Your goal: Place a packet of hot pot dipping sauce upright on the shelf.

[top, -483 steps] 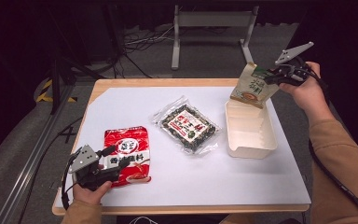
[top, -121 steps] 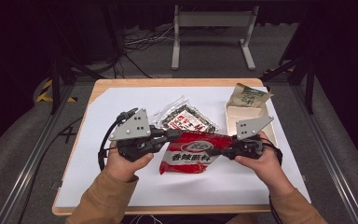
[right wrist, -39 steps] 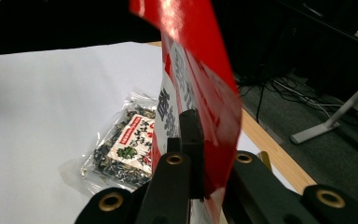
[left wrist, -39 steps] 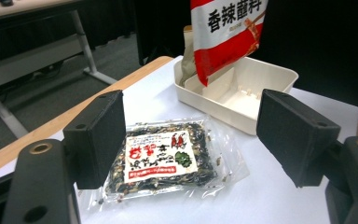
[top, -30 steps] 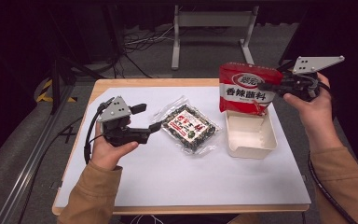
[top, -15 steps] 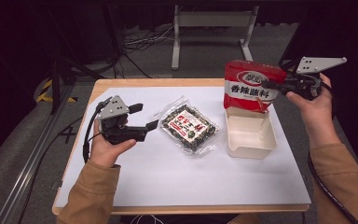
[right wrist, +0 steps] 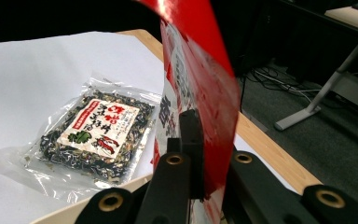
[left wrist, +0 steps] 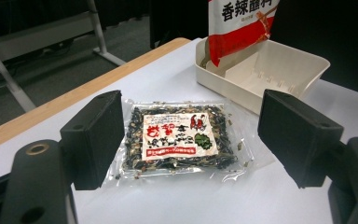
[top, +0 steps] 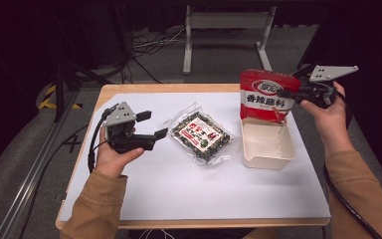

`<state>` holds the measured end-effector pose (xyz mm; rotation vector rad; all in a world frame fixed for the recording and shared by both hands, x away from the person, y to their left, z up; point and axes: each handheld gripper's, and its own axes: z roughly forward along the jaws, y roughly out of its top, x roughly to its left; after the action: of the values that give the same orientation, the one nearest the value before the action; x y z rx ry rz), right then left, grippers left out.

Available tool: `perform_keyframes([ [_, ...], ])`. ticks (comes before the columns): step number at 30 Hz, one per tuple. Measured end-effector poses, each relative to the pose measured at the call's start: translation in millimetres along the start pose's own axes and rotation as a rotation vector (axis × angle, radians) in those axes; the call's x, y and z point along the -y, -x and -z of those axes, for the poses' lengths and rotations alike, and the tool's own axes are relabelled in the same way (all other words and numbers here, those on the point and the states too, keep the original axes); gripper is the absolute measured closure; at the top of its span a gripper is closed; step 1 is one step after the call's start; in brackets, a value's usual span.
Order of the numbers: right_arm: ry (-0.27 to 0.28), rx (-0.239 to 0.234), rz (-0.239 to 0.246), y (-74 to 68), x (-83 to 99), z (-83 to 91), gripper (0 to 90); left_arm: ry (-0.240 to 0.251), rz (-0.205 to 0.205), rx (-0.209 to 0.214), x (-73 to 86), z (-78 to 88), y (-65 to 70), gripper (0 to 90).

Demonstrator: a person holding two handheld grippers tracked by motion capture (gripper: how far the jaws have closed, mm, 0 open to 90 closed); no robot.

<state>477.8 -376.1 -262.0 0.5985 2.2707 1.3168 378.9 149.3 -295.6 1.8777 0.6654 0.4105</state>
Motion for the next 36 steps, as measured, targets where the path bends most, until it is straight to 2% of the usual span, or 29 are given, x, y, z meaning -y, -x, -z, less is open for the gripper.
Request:
perform_keyframes([
  [7,-0.010,0.000,-0.023,6.0,12.1,-4.8,89.2,-0.008,-0.008,-0.001,0.8,-0.5,-1.3,23.0],
  [12,-0.006,-0.001,-0.047,10.2,20.5,-9.6,89.2,-0.012,0.004,0.002,1.8,-1.5,-1.8,22.9],
  [23,-0.023,-0.008,-0.047,11.8,27.0,-19.8,88.9,-0.024,0.011,0.000,4.8,-3.6,-5.1,21.8],
  [31,0.001,-0.027,-0.048,10.9,30.7,-25.7,88.6,-0.028,0.010,-0.002,5.7,-4.0,-5.2,21.8],
  [36,-0.008,-0.039,-0.046,8.3,31.2,-28.8,88.6,-0.030,0.010,-0.004,6.0,-3.7,-5.9,21.8],
])
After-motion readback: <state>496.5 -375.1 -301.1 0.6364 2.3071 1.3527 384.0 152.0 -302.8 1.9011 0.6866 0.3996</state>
